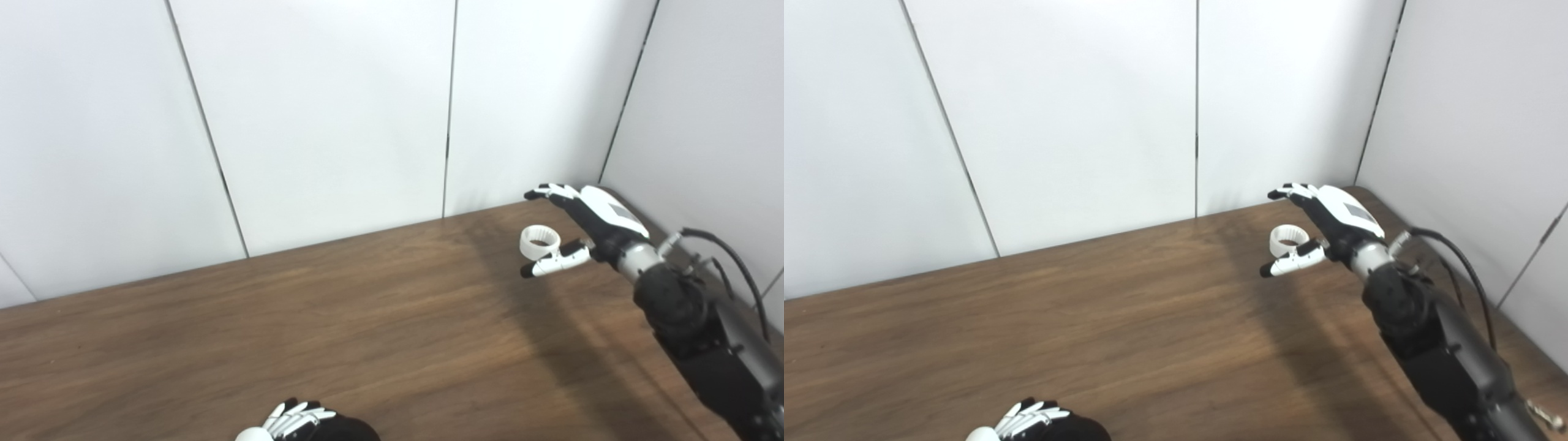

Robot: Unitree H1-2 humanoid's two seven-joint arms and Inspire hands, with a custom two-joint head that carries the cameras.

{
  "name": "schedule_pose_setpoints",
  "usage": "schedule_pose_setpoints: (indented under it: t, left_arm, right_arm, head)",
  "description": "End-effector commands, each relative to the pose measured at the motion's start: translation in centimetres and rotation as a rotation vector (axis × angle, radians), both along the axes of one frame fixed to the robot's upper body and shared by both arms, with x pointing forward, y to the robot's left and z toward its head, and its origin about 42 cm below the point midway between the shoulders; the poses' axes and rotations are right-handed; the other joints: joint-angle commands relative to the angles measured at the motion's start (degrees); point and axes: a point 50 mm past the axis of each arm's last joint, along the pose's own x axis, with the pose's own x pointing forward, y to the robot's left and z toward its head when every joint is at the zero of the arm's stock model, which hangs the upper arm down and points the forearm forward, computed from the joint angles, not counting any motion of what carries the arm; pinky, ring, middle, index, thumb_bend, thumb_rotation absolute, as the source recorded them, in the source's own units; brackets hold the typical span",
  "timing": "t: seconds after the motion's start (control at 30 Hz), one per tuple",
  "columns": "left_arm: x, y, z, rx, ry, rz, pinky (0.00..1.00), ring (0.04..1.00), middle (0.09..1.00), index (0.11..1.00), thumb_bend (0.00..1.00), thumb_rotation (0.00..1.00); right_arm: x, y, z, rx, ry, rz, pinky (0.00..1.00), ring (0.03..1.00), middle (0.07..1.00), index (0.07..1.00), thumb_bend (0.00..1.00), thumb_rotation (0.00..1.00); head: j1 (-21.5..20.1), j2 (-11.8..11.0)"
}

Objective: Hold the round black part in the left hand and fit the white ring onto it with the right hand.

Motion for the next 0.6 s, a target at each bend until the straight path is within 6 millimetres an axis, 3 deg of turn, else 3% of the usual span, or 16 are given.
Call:
schedule_pose_setpoints:
  t: [0.0, 0.3, 0.57]
  left_arm:
    - [-0.5, 0.9, -1.1, 0.062, 0.039, 0.0, 0.95, 0.873, 0.805, 0.485, 0.52, 0.05]
    - [-0.6, 1.0, -0.9, 0.06, 0.053, 0.006, 0.97, 0.886, 0.813, 0.485, 0.52, 0.05]
    - [-0.9, 1.1, -0.8, 0.063, 0.055, 0.003, 0.95, 0.881, 0.814, 0.485, 0.52, 0.05]
  right_arm:
    - [1.4, -1.0, 3.0, -0.068, -0.051, -0.011, 0.92, 0.994, 0.958, 0.86, 1.0, 0.29]
    - [4.6, -3.3, 3.7, -0.13, 0.052, -0.065, 0.92, 1.0, 0.98, 0.862, 0.99, 0.29]
    - [6.0, -5.0, 3.3, -0.13, 0.097, -0.116, 0.93, 0.995, 0.978, 0.855, 1.0, 0.29]
  head:
    - [-0.1, 0.1]
    - [0.1, 0.2]
    - [0.0, 0.4]
